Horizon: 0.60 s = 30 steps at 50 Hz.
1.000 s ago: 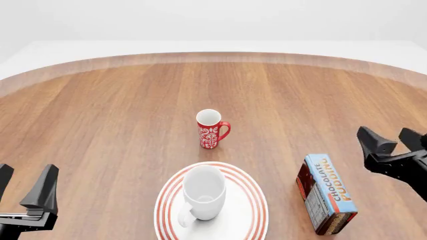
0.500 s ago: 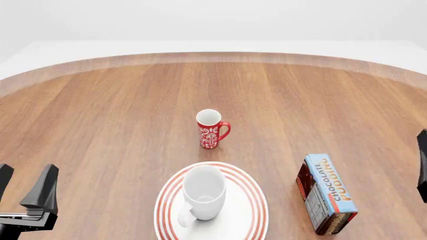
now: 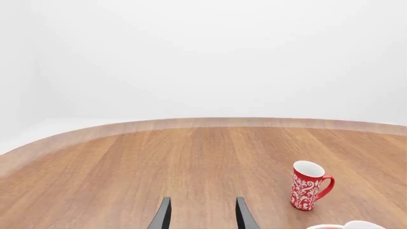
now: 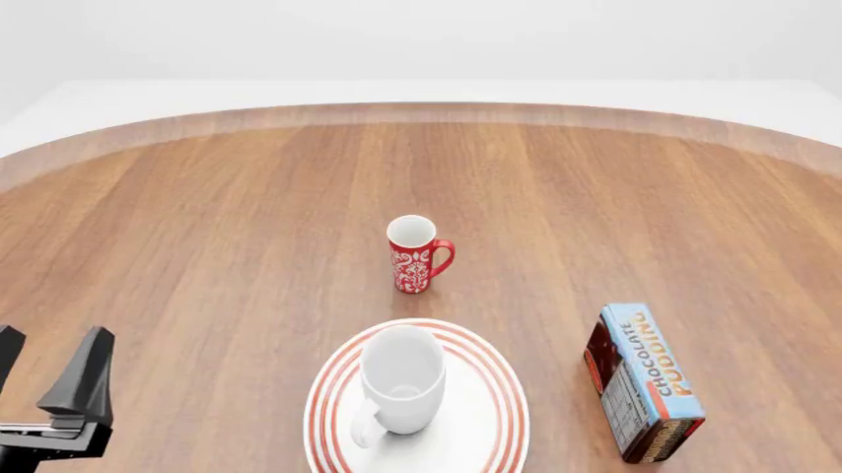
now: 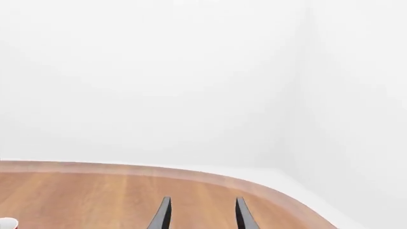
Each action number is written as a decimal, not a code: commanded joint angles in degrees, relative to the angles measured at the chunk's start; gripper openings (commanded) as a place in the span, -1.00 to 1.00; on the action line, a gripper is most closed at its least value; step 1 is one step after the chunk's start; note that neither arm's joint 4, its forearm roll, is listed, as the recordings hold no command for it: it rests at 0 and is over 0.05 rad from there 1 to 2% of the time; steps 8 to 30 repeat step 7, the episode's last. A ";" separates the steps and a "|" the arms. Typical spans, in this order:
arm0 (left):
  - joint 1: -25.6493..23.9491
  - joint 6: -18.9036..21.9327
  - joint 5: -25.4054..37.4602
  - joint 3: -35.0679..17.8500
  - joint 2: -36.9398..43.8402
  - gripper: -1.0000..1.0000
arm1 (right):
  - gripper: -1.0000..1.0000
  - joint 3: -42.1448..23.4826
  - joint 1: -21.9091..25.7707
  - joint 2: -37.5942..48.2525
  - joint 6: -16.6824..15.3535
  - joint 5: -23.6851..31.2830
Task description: Pick up the white mug and put it on the plate, and put the chocolate pudding to the right of the plate.
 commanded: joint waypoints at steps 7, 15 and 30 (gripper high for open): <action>-0.01 0.13 0.49 0.00 -0.51 1.00 | 1.00 1.22 -1.24 -1.01 -0.63 -2.54; -0.01 0.13 0.49 0.00 -0.51 1.00 | 1.00 1.22 -1.24 -1.01 -0.63 -2.54; -0.01 0.13 0.49 0.00 -0.51 1.00 | 1.00 1.22 -1.24 -1.01 -0.63 -2.54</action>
